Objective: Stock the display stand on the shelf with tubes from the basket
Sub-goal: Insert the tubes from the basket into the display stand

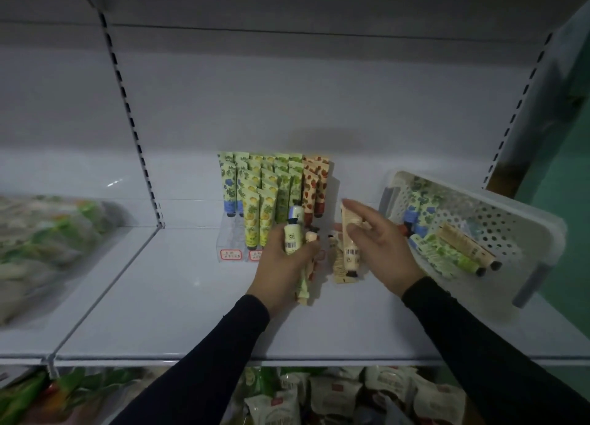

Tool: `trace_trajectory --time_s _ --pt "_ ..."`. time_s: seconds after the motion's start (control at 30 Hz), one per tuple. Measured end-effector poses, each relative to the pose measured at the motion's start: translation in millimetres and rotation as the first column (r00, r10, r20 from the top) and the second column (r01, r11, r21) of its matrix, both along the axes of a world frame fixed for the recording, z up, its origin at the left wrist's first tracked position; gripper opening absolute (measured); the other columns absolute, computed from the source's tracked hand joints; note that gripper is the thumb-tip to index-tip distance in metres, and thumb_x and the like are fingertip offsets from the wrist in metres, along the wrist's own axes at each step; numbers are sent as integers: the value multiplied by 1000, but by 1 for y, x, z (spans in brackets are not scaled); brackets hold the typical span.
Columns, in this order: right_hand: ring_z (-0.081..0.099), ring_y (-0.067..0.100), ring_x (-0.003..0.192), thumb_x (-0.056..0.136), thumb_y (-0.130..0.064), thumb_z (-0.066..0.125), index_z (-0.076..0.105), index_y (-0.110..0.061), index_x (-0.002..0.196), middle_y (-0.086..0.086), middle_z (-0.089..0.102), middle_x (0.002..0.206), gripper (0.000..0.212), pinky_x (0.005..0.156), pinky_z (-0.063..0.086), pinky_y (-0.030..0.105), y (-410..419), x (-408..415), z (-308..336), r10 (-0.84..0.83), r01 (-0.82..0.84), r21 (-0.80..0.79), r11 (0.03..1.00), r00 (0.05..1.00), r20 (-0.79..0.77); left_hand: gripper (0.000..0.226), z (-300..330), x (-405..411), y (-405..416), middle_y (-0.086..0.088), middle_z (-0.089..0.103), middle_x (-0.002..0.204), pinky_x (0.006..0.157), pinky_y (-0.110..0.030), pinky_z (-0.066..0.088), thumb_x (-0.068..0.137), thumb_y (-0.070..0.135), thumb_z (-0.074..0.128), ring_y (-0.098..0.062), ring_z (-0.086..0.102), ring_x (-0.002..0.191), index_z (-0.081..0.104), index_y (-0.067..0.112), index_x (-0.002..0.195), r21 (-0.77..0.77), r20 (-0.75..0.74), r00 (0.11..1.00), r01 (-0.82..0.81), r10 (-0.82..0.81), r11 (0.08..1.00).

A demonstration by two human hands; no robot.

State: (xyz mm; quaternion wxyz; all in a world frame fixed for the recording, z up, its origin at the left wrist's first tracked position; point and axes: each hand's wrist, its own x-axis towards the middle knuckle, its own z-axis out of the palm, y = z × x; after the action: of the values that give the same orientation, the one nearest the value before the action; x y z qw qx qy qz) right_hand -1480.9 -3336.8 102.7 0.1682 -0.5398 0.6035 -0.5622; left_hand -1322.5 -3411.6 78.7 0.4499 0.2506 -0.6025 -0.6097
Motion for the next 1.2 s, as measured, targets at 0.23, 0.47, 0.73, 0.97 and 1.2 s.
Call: trace_trajectory --time_s 0.23,0.47,0.73,0.97,1.2 --pt "67 23 106 95 0 52 39 -20 142 11 65 118 52 91 53 41 -34 -4 2 128 -70 -128 989 840 527 29 -7 -4 -2 -12 62 80 54 -33 51 82 0 71 -25 58 64 59 12 106 92 -149 988 53 -39 994" --pt "60 15 70 91 -5 56 55 -9 127 8 61 79 36 72 49 29 -46 -2 -1 237 -157 -178 971 580 780 37 -9 -6 -7 -12 62 81 60 -36 51 71 9 75 -26 59 65 59 13 105 124 -152 985 96 -76 988" --pt "63 14 71 100 -20 48 62 -3 110 10 66 84 24 65 55 23 -45 1 -5 177 -125 -127 984 641 747 36 -10 -4 -8 -9 61 75 59 -36 51 68 12 76 -26 59 62 58 16 98 95 -86 994 80 -72 992" --pt "68 16 88 99 -16 48 66 -8 110 11 71 101 22 81 57 32 -42 1 -8 160 -80 -145 986 679 716 39 -7 -4 -8 -13 61 74 51 -30 49 67 9 74 -27 59 59 57 17 101 127 -83 991 112 -102 986" --pt "63 25 92 92 -19 62 67 -10 92 12 69 95 11 87 53 44 -42 -7 -10 32 79 -148 986 778 628 23 -7 -3 -9 -11 67 71 45 -27 47 88 -6 61 -25 58 53 54 11 102 158 -101 990 118 -103 980"
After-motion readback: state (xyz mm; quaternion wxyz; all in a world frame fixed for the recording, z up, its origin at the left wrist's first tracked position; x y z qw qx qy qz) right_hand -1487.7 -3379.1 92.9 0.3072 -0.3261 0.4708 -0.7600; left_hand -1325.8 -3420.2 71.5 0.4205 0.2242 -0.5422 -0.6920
